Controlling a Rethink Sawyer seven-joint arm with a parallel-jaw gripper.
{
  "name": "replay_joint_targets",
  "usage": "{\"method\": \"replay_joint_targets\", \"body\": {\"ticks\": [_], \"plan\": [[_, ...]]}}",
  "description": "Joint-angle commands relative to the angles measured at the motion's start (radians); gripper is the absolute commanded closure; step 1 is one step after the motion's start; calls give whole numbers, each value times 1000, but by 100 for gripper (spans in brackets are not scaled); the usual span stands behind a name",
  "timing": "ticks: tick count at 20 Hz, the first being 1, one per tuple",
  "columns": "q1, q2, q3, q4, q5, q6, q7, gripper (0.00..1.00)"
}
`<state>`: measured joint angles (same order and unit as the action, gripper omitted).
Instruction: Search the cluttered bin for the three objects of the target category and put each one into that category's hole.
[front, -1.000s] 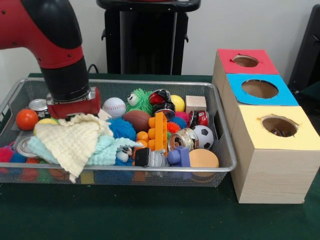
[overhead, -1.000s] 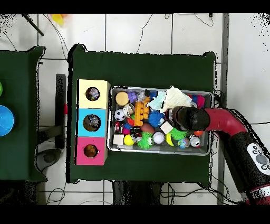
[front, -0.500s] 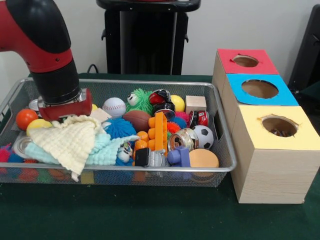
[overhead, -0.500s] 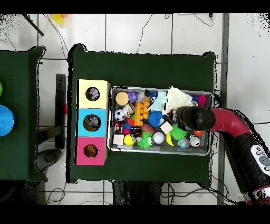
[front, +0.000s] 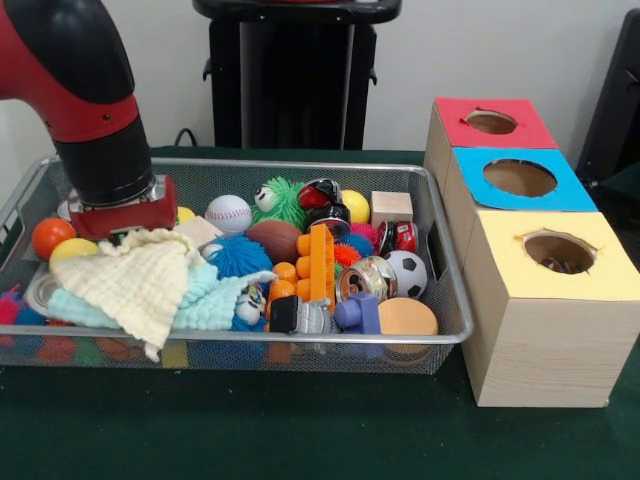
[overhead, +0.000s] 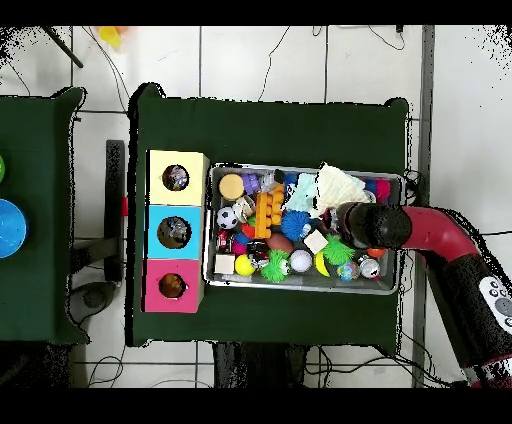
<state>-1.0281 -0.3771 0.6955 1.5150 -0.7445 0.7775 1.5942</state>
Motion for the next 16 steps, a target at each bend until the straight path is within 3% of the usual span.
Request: {"method": "replay_joint_targets", "body": {"ticks": [1, 10, 16], "plan": [[-19, -110, -33, -47, -83, -30, -188, 0], [-54, -178, -49, 42, -67, -39, -151, 0], [-46, -152, -86, 75, -78, -84, -59, 0]]}}
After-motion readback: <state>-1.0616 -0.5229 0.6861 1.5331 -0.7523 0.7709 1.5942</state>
